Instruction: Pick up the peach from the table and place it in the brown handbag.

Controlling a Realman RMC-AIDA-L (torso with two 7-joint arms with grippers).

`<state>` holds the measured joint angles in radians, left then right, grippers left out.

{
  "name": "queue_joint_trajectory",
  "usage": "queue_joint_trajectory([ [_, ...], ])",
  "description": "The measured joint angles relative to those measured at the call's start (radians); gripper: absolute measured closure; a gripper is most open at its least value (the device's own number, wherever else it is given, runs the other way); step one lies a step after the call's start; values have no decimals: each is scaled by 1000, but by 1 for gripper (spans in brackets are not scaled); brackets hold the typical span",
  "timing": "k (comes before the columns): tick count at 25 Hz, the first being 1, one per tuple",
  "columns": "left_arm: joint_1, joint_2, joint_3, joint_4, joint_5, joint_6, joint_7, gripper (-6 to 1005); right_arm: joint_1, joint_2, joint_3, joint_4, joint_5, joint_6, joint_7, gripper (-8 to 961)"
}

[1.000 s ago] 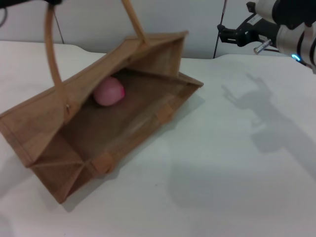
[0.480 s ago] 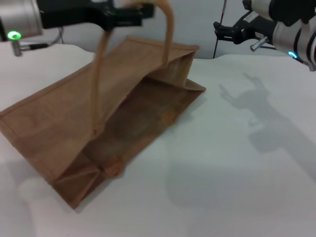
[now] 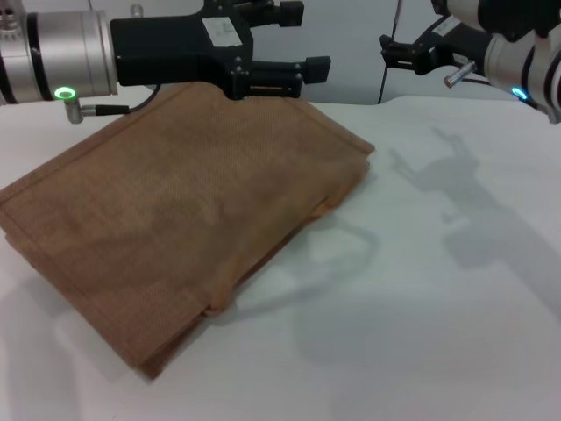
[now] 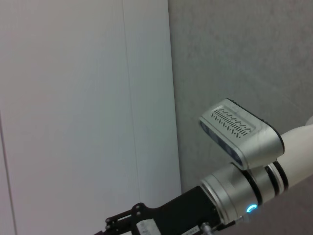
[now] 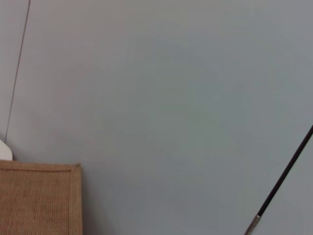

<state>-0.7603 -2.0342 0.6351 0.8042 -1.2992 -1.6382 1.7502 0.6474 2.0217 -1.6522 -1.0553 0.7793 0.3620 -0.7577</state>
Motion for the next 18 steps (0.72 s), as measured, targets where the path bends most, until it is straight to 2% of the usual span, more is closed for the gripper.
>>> queue_joint_trajectory([
  [3,19,0,-41,8,-12,20,2,121,0,0,1,0,0,0,0,56],
  [5,39,-1,-102,16,-22,46,7,121,-4,0,0,0,0,-10,0,56],
  [7,72,-3,-192,23,-31,104,31,122,-26,3,-12,-12,0,-69,0,56],
  [10,91,-7,-236,17,-41,146,60,123,-49,7,-29,-22,0,-130,0,56],
  [18,188,-11,-355,-143,-230,246,278,124,-112,7,-72,-3,0,-323,51,57],
])
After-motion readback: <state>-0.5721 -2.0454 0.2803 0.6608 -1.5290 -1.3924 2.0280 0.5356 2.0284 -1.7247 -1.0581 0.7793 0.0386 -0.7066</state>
